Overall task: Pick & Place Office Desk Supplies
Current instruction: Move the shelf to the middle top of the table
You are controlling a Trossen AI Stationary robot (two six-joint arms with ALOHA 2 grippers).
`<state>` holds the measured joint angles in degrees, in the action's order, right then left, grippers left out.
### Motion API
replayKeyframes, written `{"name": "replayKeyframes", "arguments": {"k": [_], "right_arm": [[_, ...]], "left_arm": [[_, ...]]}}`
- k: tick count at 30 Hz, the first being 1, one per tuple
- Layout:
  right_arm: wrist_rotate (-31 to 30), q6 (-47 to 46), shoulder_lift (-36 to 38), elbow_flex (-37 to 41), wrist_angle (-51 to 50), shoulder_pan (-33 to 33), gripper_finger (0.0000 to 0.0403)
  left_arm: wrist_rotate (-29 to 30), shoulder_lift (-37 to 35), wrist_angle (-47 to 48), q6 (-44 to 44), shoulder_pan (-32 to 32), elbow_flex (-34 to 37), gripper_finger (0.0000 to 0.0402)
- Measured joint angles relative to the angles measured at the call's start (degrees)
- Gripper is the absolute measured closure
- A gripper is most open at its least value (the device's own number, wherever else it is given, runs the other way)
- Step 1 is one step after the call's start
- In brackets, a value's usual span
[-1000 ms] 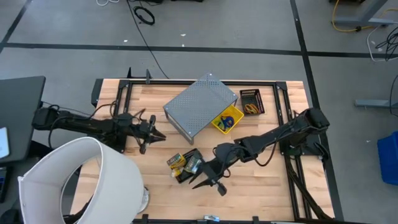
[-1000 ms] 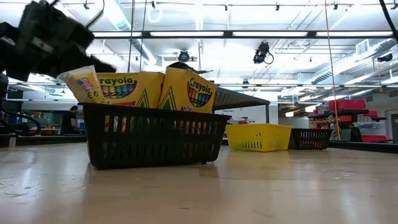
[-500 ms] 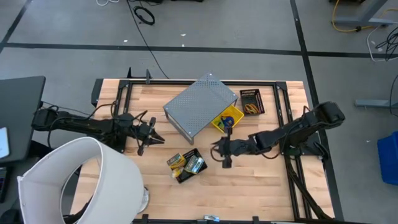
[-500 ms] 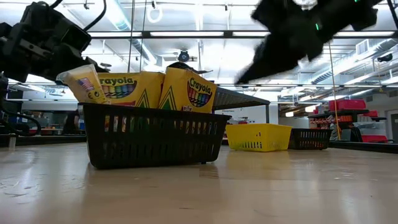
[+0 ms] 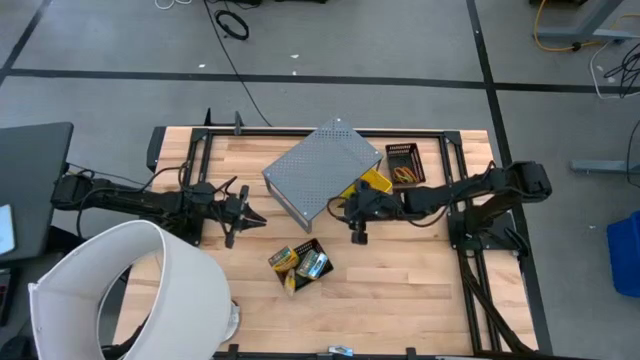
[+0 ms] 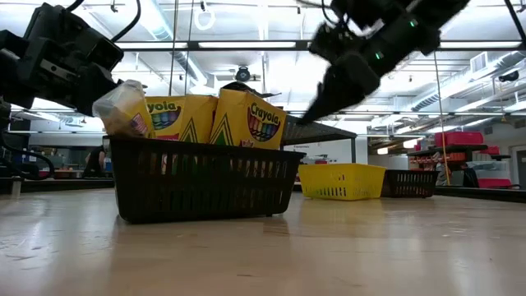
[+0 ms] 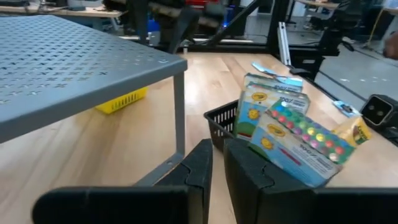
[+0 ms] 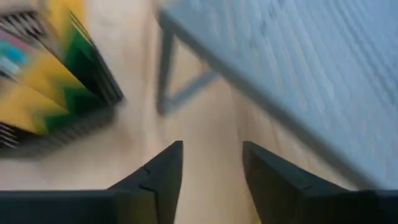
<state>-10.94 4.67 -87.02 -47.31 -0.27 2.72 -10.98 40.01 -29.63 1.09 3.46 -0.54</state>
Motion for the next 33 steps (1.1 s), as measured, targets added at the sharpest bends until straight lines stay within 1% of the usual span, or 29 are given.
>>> {"name": "replayKeyframes", "arguments": {"k": [3,5,8,9,14,17,22,26,33], "right_arm": [[3.25,2.78,-0.76,-3.51,-0.32,0.02,0.0263],[4.86,4.49,-2.33,-6.4,-2.08,-0.27,0.0304],[6.05,6.84,-6.49,-11.45,-6.74,-1.1,0.0378],[6.54,7.76,-8.03,-13.1,-8.71,-1.28,0.039],[6.65,11.55,-15.45,-20.85,-13.86,-1.73,0.0397],[6.81,14.19,-18.62,-24.46,-14.16,-2.3,0.0397],[7.04,15.72,-21.83,-29.43,-13.76,-5.39,0.04],[7.08,16.1,-23.72,-31.77,-12.33,-8.63,0.0401],[8.14,17.68,-26.55,-32.96,-7.61,-14.31,0.0401]], "left_arm": [[1.89,0.0,-0.02,0.36,0.0,0.0,0.0353],[3.2,0.01,-0.04,0.94,0.01,0.0,0.0353],[5.4,0.02,-0.1,1.35,0.01,0.0,0.0353],[6.05,0.02,-0.3,1.33,0.01,0.0,0.0353],[6.42,0.02,-0.14,1.09,0.0,0.0,0.0353],[6.44,0.04,0.02,0.95,0.0,0.0,0.0353],[6.46,0.04,1.46,0.32,0.0,0.0,0.0353],[6.46,0.04,2.36,-0.16,0.0,0.0,0.0353],[6.46,0.04,2.1,-0.37,0.0,0.0,0.0353]]}}
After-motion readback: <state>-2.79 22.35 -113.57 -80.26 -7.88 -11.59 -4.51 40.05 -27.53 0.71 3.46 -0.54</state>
